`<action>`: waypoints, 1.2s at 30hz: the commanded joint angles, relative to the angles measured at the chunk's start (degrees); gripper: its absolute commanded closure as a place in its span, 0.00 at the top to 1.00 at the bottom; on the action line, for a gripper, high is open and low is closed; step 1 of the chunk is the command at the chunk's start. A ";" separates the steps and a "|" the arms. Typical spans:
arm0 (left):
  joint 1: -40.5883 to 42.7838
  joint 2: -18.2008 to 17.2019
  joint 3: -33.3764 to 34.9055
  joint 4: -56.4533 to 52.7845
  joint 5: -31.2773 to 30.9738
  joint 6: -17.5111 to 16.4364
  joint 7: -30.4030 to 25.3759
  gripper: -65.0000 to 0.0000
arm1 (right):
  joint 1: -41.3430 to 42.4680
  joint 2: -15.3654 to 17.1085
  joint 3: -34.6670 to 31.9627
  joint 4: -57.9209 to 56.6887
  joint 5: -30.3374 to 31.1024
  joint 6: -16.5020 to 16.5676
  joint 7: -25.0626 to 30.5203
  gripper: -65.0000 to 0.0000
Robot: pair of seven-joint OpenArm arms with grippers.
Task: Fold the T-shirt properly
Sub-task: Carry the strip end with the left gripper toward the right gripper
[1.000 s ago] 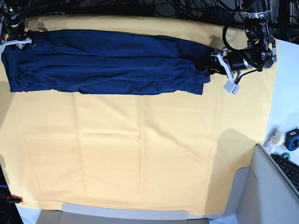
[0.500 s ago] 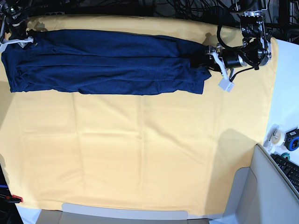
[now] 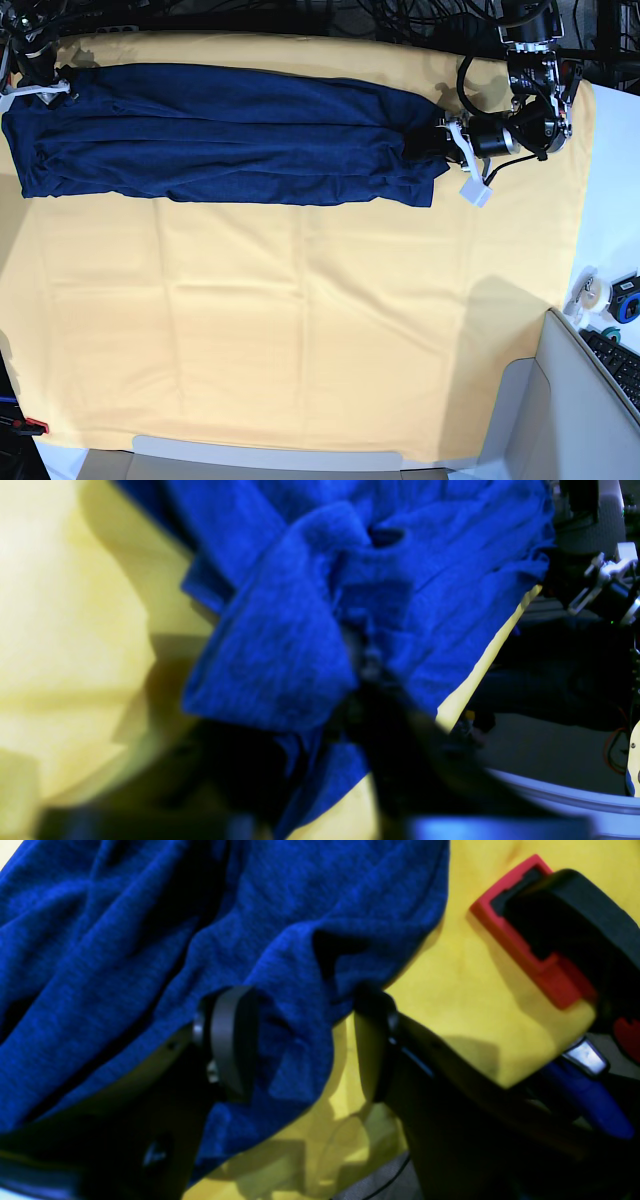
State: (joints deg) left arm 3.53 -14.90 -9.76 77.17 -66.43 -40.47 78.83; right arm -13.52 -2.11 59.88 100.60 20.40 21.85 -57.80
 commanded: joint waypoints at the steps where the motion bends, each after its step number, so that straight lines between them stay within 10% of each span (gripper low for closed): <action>1: -0.15 -0.53 -0.04 0.59 0.19 0.47 0.43 0.00 | -0.33 0.22 0.12 0.63 0.04 0.09 -0.88 0.47; 13: 0.29 3.51 0.22 16.06 0.19 0.47 1.17 0.00 | -1.29 2.24 0.21 10.13 7.68 3.52 -0.88 0.47; 36: -8.50 13.09 26.24 14.13 0.54 4.91 -0.54 0.00 | -4.46 2.50 4.78 13.38 7.68 3.52 -0.88 0.47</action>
State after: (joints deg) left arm -4.03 -2.70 16.47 90.72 -64.38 -35.57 79.31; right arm -17.61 -0.34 64.16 113.16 27.42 25.34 -59.83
